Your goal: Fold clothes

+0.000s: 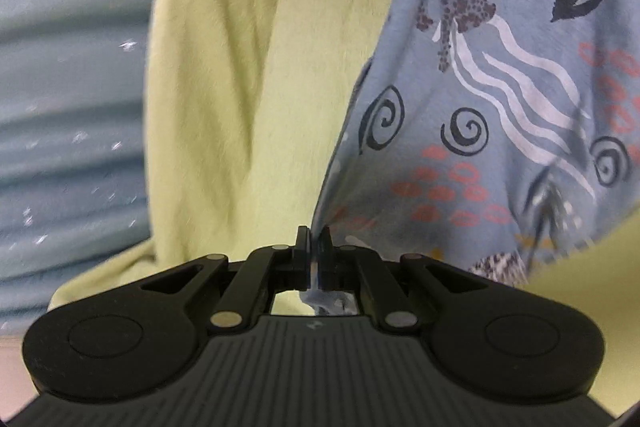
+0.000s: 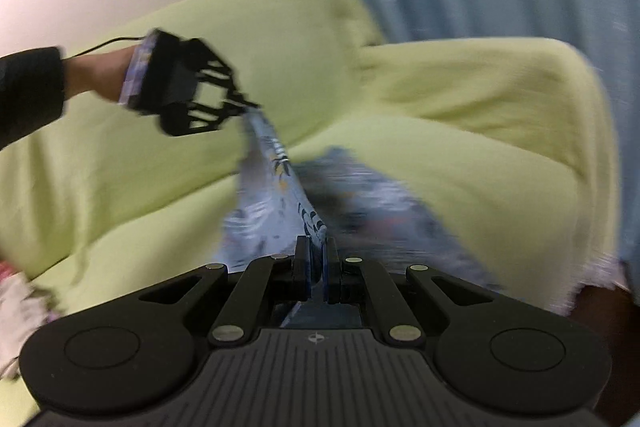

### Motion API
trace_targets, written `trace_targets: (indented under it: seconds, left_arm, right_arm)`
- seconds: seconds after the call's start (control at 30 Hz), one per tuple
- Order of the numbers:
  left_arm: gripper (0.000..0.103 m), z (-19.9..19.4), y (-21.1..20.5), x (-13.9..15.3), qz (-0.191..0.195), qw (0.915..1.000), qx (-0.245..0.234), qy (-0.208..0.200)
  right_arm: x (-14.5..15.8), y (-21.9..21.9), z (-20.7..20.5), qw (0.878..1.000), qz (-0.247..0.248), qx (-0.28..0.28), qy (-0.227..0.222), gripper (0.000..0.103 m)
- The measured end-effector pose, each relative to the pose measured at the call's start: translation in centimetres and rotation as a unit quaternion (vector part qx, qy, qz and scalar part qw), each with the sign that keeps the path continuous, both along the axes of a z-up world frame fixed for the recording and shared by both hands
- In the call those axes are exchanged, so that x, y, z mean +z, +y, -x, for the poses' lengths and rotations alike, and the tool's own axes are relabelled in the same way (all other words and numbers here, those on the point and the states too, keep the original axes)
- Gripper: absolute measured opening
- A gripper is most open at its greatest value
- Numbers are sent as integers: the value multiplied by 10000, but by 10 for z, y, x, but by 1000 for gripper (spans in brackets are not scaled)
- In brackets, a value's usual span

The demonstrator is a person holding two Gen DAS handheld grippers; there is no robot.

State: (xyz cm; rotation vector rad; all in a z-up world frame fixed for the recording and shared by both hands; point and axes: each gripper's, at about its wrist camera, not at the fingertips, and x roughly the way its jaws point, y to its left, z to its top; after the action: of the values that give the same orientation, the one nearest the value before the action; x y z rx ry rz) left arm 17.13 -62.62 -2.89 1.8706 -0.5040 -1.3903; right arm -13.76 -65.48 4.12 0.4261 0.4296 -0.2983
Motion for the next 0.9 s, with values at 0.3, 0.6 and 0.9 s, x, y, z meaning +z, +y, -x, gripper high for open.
trace_targets:
  seconds: [0.3,0.6,0.9]
  left_arm:
    - [6,6,-69,-59,-57,9994,285,174]
    - [32,-36,-57,-33,657,9820,1660,623]
    - [36,-99,-6,-4,1228,8680,3854,2881]
  right_arm:
    - [-47,-72,-5,9942,-523,-776,528,4]
    - [-80,-112,9,9773,-1271,-1538,715,23]
    - [-65,-94,5,9883,-845,-1242,279,44]
